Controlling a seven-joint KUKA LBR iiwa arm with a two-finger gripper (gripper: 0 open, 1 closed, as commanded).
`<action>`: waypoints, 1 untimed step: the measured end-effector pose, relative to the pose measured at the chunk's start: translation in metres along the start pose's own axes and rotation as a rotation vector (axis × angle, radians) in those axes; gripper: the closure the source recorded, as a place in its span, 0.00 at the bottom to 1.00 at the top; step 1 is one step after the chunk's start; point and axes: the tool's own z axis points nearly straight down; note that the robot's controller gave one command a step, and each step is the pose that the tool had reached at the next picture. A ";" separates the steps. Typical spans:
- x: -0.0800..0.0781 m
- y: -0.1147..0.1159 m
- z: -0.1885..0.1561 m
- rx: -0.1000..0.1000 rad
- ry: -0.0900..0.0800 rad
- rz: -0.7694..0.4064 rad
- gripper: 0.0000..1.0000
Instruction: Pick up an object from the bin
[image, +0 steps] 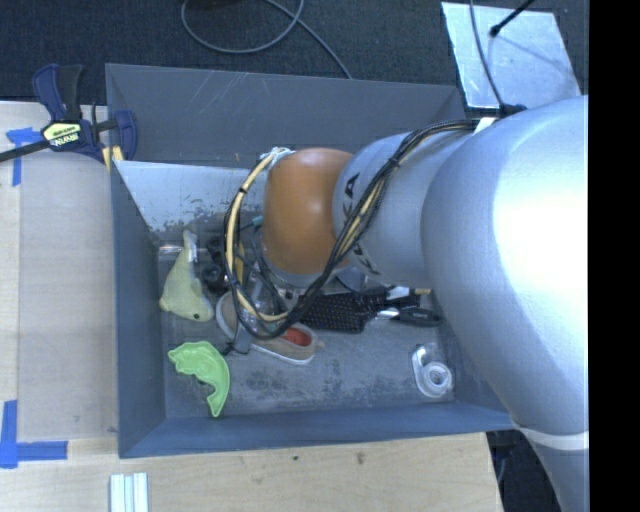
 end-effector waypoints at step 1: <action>-0.001 -0.009 0.003 0.001 0.000 -0.042 0.00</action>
Offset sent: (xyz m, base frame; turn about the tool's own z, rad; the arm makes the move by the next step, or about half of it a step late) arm 0.0000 0.0000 0.0000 0.0000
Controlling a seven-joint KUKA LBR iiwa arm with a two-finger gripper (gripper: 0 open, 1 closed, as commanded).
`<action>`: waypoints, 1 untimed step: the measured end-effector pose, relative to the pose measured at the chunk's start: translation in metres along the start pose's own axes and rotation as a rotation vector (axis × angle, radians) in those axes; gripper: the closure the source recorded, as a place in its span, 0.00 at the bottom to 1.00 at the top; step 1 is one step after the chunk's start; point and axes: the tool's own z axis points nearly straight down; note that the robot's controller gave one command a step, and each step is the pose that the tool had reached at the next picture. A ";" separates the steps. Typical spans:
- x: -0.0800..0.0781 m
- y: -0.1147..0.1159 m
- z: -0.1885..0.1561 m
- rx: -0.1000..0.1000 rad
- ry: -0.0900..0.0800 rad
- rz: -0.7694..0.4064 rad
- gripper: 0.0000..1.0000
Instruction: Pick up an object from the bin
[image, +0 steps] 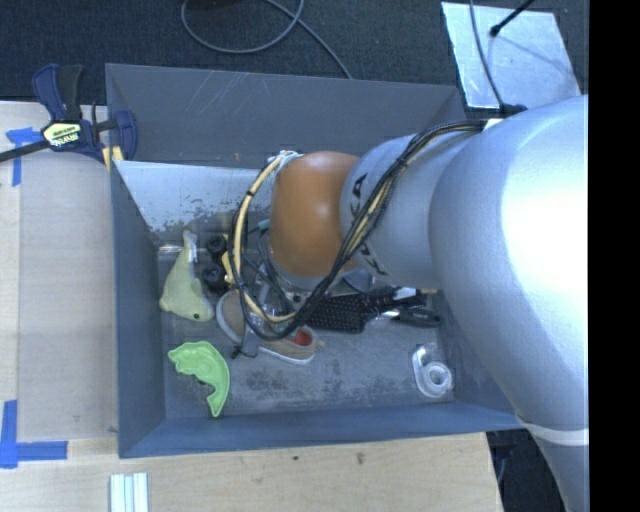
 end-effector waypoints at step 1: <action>0.000 0.009 -0.002 -0.002 -0.003 0.041 1.00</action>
Offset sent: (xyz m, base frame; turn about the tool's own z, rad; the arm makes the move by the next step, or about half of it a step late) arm 0.0000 0.0000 0.0000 0.0000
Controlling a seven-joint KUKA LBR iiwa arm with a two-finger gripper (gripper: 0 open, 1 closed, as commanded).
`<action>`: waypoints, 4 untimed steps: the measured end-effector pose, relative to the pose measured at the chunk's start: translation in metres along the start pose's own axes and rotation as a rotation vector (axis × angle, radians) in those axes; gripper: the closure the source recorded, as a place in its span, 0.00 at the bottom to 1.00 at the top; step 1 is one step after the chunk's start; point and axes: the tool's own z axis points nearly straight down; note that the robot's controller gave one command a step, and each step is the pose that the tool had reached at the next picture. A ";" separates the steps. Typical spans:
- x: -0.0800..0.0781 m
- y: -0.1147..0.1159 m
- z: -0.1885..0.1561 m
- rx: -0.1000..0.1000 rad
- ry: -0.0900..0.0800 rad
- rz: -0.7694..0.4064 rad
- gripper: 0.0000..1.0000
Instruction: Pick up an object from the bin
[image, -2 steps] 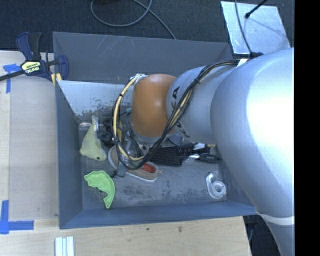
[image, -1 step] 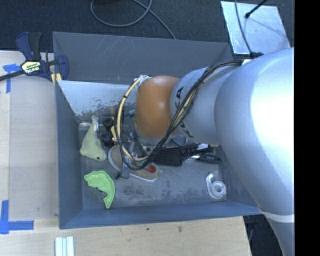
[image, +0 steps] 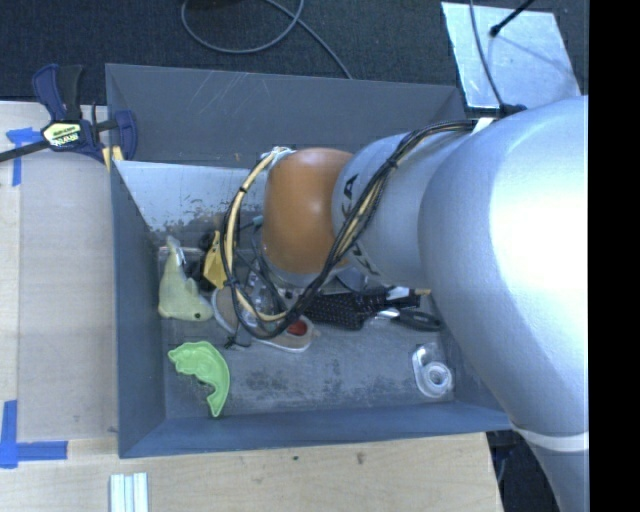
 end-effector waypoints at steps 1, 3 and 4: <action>0.000 0.000 0.000 0.000 0.000 0.001 1.00; 0.000 -0.001 -0.005 0.000 0.001 0.002 1.00; 0.001 -0.001 -0.015 0.003 0.004 0.002 1.00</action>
Offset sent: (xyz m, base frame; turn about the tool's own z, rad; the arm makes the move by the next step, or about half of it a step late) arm 0.0001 0.0001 0.0059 0.0000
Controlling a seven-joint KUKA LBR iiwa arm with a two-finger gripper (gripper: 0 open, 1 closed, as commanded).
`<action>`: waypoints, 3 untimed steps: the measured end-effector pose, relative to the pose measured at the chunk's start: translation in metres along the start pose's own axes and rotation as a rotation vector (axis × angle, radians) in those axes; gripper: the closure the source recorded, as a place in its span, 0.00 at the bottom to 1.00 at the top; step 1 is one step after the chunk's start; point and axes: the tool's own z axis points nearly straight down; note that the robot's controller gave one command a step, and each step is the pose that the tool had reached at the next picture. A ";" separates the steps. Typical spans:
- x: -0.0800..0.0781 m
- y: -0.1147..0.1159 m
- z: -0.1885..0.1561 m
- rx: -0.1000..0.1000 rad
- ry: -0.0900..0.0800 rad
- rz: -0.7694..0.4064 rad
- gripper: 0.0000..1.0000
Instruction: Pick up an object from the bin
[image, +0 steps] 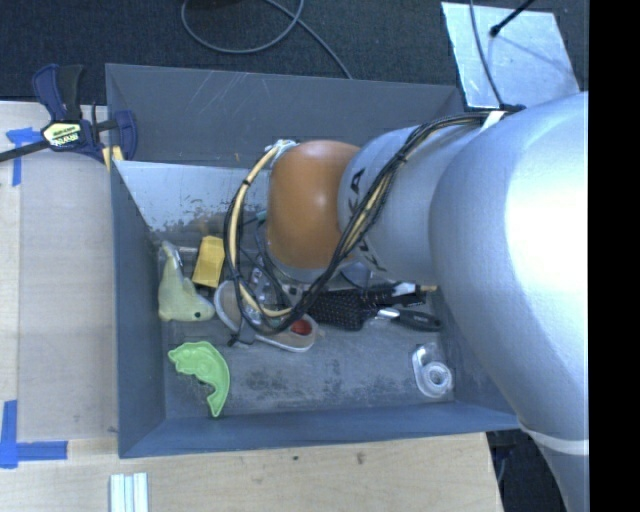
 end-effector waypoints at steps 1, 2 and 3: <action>-0.001 0.000 -0.017 -0.002 -0.003 0.000 1.00; -0.002 0.001 -0.025 -0.004 -0.006 0.001 1.00; -0.001 0.000 -0.033 -0.001 -0.003 0.001 1.00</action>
Offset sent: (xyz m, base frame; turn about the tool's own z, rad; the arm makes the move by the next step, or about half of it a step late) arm 0.0001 0.0001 0.0395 0.0000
